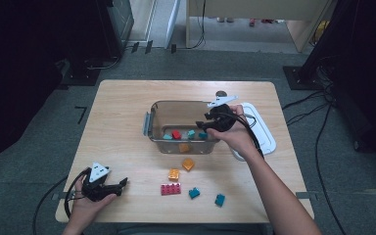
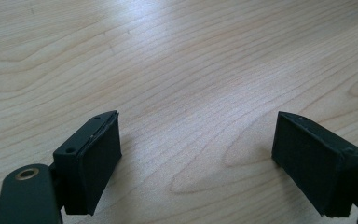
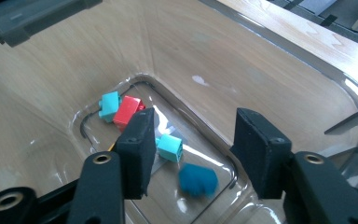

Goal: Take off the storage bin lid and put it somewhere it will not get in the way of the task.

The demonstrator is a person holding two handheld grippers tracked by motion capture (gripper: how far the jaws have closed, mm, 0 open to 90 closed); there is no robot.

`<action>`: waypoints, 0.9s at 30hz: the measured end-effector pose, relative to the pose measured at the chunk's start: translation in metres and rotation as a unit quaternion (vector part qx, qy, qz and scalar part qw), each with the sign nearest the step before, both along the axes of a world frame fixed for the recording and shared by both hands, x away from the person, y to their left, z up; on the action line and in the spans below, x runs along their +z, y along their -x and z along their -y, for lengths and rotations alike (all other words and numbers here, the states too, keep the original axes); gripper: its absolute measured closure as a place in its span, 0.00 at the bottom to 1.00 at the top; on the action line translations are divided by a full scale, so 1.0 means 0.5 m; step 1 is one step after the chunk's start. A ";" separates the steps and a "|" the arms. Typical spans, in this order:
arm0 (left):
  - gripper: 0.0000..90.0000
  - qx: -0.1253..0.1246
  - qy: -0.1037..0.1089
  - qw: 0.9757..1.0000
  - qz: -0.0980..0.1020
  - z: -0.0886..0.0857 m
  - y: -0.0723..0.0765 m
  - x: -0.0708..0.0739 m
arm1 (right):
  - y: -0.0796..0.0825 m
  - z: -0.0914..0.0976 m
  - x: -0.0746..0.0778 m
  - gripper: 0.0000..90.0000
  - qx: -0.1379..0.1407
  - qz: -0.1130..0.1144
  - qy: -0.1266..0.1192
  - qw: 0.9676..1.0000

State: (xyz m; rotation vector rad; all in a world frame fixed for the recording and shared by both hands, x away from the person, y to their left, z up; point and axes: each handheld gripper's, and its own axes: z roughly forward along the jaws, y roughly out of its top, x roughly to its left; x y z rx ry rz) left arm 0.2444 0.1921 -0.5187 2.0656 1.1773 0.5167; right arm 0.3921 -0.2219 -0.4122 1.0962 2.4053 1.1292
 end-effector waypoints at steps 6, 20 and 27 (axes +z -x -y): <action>0.17 0.000 0.000 1.000 0.000 0.000 0.000 0.000 | 0.012 0.002 0.015 0.49 0.001 0.013 -0.003 1.000; 0.17 0.000 -0.001 1.000 0.000 0.000 0.000 0.000 | 0.138 0.011 0.071 0.54 0.055 0.056 -0.043 0.996; 0.17 0.000 -0.001 1.000 0.000 0.000 0.000 0.000 | 0.196 -0.020 0.041 0.56 0.101 0.043 -0.058 0.992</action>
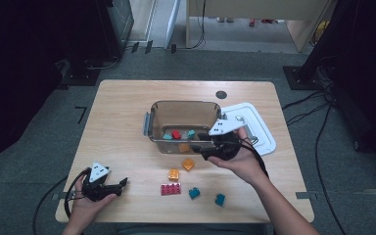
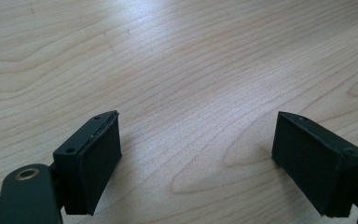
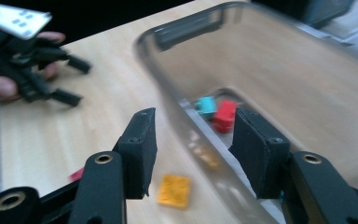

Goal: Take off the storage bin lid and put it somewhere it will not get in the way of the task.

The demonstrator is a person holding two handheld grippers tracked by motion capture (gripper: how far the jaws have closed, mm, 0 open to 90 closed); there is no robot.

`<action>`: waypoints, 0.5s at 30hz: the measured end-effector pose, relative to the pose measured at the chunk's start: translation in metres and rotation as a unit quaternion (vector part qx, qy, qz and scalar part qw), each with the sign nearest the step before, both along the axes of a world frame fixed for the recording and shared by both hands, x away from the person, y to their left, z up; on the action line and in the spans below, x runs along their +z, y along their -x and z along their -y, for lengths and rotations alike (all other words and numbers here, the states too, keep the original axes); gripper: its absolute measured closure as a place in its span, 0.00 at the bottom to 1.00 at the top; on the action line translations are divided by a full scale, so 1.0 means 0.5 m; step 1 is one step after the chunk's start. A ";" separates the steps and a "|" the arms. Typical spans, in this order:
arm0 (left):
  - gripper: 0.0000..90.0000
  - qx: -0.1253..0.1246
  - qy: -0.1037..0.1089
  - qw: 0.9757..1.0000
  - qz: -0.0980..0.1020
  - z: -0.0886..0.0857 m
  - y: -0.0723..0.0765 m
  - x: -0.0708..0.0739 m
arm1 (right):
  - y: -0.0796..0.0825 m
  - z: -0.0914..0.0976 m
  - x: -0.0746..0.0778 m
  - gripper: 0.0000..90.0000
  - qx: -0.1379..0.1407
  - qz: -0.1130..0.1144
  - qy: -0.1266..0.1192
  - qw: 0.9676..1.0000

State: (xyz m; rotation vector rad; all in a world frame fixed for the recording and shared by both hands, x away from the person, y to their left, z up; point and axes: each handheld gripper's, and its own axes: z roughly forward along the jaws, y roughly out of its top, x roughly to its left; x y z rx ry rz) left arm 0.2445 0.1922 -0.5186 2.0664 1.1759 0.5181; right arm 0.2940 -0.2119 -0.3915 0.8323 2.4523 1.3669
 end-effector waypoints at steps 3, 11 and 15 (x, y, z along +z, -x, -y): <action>0.17 0.000 0.001 1.000 0.000 0.000 0.000 0.000 | 0.018 -0.018 -0.018 0.57 0.019 -0.005 -0.003 1.000; 0.17 0.000 0.001 1.000 0.000 0.000 0.000 0.000 | 0.062 -0.075 -0.095 0.61 0.085 -0.014 0.009 0.996; 0.17 0.000 0.000 1.000 -0.001 0.000 0.000 0.000 | 0.071 -0.088 -0.135 0.63 0.113 -0.027 0.007 0.993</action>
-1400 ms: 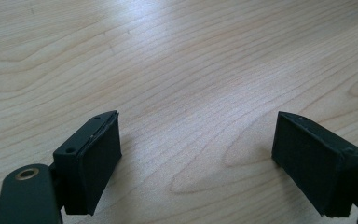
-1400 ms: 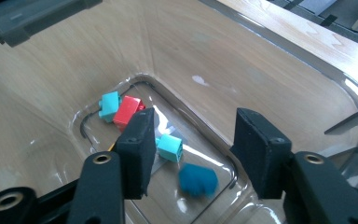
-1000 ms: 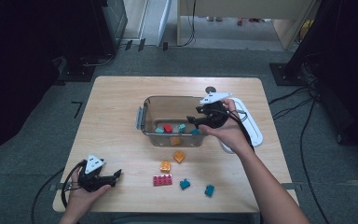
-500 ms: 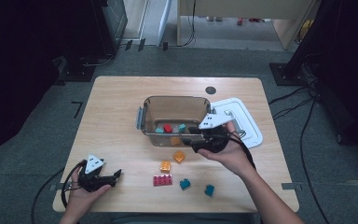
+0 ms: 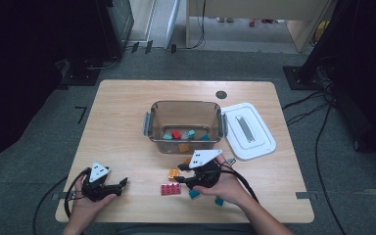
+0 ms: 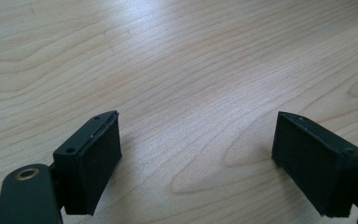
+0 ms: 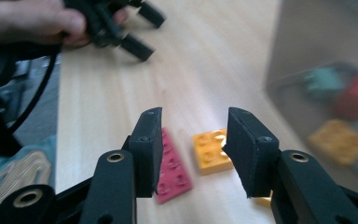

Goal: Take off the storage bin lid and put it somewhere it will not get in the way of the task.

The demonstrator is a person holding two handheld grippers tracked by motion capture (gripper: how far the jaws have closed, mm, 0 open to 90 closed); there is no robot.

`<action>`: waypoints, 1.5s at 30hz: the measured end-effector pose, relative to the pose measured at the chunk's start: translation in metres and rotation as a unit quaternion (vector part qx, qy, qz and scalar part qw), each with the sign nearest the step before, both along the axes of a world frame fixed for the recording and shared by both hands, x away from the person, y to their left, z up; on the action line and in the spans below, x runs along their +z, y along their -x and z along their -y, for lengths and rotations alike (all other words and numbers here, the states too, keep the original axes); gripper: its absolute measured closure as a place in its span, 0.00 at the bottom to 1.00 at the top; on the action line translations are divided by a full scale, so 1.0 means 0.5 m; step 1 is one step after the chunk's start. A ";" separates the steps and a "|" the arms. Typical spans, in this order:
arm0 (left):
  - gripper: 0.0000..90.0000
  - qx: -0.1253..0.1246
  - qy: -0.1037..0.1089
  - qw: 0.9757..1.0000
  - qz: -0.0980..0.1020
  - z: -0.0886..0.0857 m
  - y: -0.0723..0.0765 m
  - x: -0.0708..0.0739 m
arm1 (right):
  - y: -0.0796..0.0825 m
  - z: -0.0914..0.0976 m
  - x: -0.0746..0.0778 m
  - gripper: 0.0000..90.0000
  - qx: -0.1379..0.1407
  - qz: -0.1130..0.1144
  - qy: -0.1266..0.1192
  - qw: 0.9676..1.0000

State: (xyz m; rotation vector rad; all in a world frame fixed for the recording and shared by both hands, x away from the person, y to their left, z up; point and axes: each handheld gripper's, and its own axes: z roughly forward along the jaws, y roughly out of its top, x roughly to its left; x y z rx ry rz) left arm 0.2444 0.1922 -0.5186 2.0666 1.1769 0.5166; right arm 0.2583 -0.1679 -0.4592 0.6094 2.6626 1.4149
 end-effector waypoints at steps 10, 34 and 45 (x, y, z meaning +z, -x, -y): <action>0.17 0.000 0.000 1.000 0.000 0.000 0.000 0.000 | 0.007 -0.028 -0.069 0.64 0.053 -0.015 0.026 0.998; 0.17 0.000 0.000 1.000 0.000 0.000 0.000 0.000 | 0.012 -0.047 -0.108 0.66 0.065 0.029 0.095 0.993; 0.17 0.000 0.000 1.000 0.000 0.000 0.000 0.000 | 0.009 -0.031 -0.082 0.67 0.060 0.019 0.065 0.996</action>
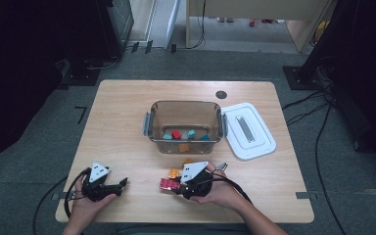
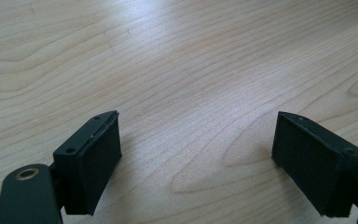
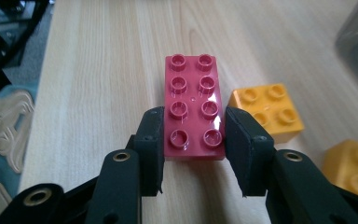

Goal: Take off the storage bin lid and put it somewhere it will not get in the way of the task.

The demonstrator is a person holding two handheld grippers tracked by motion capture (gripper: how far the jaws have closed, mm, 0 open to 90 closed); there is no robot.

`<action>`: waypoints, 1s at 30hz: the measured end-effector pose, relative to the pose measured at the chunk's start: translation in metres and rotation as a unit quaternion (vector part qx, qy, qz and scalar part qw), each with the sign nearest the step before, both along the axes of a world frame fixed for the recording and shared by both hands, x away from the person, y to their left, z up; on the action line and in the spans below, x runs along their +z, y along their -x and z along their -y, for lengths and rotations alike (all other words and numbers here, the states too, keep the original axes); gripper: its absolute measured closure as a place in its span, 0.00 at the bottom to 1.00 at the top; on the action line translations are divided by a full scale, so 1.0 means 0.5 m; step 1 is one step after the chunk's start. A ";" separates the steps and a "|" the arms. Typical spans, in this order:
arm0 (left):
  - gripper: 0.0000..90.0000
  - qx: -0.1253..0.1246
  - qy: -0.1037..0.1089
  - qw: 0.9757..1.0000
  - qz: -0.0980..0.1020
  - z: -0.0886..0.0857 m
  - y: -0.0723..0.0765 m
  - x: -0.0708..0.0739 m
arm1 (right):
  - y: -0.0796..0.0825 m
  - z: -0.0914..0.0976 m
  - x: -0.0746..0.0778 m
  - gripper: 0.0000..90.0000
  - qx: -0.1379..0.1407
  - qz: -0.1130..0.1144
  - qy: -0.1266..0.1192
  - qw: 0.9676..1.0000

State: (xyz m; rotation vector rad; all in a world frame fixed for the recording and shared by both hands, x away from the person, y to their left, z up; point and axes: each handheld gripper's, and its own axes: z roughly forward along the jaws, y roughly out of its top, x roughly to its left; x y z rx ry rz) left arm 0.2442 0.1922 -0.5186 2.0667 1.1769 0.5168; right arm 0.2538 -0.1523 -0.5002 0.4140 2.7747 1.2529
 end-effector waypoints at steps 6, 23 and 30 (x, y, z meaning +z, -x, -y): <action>0.17 0.000 0.000 1.000 0.000 0.000 0.000 0.000 | -0.003 0.021 0.047 0.67 -0.004 0.010 -0.015 1.000; 0.17 0.001 0.001 1.000 0.000 0.000 0.000 0.000 | -0.051 0.107 0.223 0.67 -0.042 0.068 -0.068 0.995; 0.17 0.000 0.000 1.000 0.000 0.000 0.000 0.000 | -0.085 0.128 0.267 0.67 -0.056 0.078 -0.081 0.992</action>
